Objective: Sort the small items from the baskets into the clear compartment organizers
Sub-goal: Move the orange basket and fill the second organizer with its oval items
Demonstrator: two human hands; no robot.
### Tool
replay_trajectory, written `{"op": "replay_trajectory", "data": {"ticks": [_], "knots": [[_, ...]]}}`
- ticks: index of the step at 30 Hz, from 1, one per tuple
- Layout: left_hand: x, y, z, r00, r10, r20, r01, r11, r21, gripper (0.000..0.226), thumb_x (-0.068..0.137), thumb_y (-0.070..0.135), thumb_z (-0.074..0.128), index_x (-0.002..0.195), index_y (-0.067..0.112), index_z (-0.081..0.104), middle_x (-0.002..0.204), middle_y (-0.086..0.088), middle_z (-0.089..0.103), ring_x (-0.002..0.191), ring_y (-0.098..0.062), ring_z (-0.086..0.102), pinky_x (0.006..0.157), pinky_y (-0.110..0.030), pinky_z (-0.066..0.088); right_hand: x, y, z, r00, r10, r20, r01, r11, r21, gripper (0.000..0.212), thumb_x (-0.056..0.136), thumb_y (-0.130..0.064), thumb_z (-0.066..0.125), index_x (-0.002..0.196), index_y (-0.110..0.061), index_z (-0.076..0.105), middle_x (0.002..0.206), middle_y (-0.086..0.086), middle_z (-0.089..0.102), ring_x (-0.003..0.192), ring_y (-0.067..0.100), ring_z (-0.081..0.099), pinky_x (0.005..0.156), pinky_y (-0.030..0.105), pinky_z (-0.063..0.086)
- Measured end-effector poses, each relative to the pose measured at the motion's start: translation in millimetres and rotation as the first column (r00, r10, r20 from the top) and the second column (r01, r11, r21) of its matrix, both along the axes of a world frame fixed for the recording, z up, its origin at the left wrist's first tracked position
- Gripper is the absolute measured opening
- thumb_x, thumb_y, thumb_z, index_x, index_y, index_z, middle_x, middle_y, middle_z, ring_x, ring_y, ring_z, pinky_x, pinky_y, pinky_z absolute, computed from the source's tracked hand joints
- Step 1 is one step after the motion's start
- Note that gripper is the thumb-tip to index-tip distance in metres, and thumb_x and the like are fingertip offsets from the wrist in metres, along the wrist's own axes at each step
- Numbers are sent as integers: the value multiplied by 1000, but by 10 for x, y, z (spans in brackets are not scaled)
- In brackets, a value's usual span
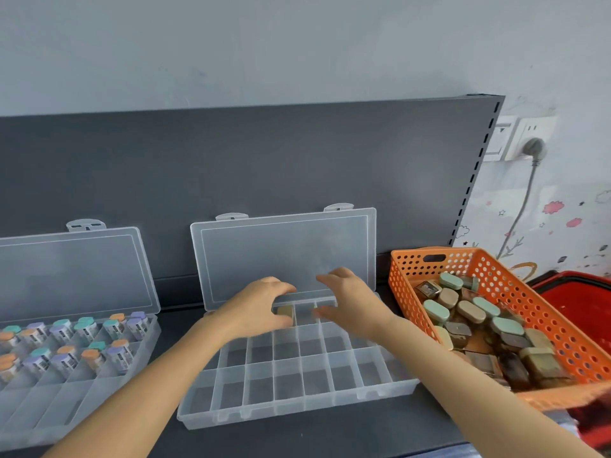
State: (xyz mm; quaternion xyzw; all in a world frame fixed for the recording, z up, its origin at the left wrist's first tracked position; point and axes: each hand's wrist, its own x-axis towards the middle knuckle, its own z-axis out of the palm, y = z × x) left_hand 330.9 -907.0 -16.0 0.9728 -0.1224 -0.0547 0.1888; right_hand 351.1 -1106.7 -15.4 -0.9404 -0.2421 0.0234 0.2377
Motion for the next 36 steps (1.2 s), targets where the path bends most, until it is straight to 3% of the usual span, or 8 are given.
{"op": "replay_trajectory", "data": {"ticks": [6,11,14,19,22,26,30,36], "knots": [[37,-668,154,990,-119,73,124,991,-59,62,85,42,67,140,25,44,138,9,46,126,-7,42,100,-18,32,-80,-865,204,980,-160,116,162,987,-14,57,90,-36,61,141,-20,42,146,0,39,128,19,44,98,23,41],[102,-1305,175,966,-234,109,244,966,-88,57,86,41,65,138,26,47,137,8,48,125,-8,44,103,-23,36,-66,-1624,221,934,-321,160,334,940,-66,43,93,-33,57,134,-22,52,141,0,47,120,17,51,91,23,45],[167,-1673,158,955,-280,95,288,954,-85,56,87,41,63,138,25,47,138,7,47,126,-9,44,103,-27,40,-75,-1992,184,923,-372,103,383,916,-122,43,93,-30,56,134,-19,52,138,2,49,117,19,52,89,24,42],[313,-2197,92,950,-298,94,300,954,-8,50,90,40,58,135,21,50,132,1,51,118,-16,49,97,-35,47,-26,-2324,82,932,-361,24,358,908,-216,44,90,-27,61,132,-24,52,139,3,48,119,21,51,97,32,43],[427,-2415,30,934,-343,96,319,926,201,39,90,38,56,124,19,56,113,-2,56,102,-21,53,86,-37,48,5,-2407,40,950,-313,-21,298,922,-246,48,88,-20,63,135,-25,51,140,3,47,119,22,50,97,32,44],[550,-2604,-44,934,-339,115,267,874,407,24,92,33,54,106,14,59,98,-3,57,96,-24,55,97,-46,39,101,-2428,1,965,-258,-43,235,926,-296,45,86,-20,65,129,-17,54,134,7,50,118,24,50,98,35,44],[624,-2712,-120,959,-256,120,185,889,419,23,93,39,52,96,16,55,90,0,57,97,-24,56,105,-50,27,223,-2462,-41,976,-212,-55,182,925,-333,48,85,-23,67,129,-14,52,134,8,50,121,25,47,99,37,43],[704,-2779,-169,980,-177,94,131,921,368,28,89,46,54,82,19,52,81,3,58,85,-20,54,100,-45,29,359,-2465,-144,983,-164,-80,125,925,-360,58,82,-25,70,135,-23,47,132,4,49,113,23,51,92,33,47]]}}
